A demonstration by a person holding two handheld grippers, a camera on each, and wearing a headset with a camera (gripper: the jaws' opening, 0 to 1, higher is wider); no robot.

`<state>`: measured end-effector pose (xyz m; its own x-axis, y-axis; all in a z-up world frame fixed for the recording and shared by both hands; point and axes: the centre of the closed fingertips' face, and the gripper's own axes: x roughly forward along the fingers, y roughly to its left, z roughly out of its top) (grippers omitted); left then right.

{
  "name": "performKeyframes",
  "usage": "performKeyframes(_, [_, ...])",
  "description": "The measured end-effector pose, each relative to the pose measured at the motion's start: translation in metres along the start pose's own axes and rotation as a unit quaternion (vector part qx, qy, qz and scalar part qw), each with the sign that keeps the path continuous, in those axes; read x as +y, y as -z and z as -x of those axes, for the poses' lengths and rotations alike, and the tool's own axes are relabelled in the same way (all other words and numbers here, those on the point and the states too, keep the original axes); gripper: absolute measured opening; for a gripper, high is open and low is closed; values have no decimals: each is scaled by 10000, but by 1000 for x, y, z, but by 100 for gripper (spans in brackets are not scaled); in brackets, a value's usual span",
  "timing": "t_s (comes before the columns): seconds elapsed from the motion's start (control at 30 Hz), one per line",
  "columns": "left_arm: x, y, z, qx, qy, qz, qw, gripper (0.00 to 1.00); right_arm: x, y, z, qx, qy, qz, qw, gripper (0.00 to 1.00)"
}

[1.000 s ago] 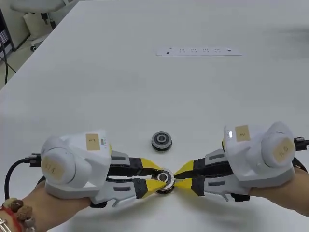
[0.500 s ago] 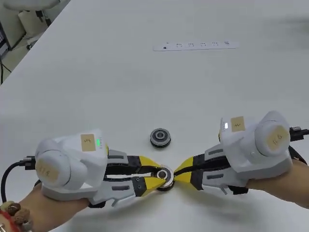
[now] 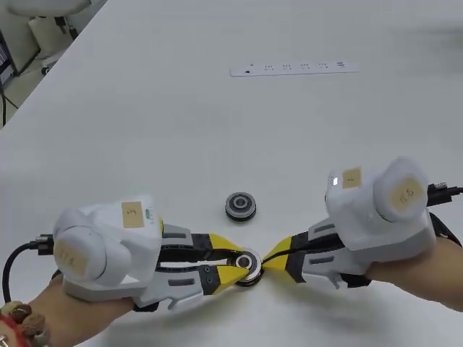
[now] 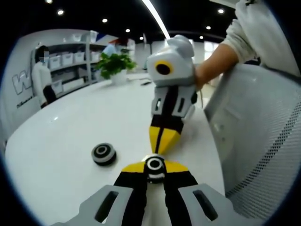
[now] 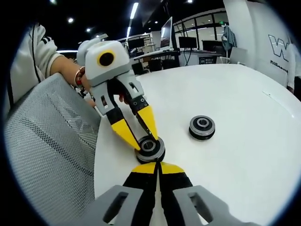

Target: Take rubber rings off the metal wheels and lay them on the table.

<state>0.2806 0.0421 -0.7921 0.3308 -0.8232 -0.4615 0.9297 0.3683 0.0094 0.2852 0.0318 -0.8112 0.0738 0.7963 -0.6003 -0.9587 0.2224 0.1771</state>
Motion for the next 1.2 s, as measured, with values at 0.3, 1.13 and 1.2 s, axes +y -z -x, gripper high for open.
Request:
performKeyframes(0.3, [-1, -1, 0, -36, 4, -8, 10000, 14, 1, -1, 1, -98, -84, -206, 9997, 0])
performKeyframes(1.13, [-3, 0, 1, -67, 80, -24, 9999, 14, 1, -4, 5, -191, -290, -1211, 9920, 0])
performKeyframes(1.2, [-3, 0, 1, -63, 86, -30, 9999, 14, 1, -4, 6, -217, -312, -1297, 9908, 0])
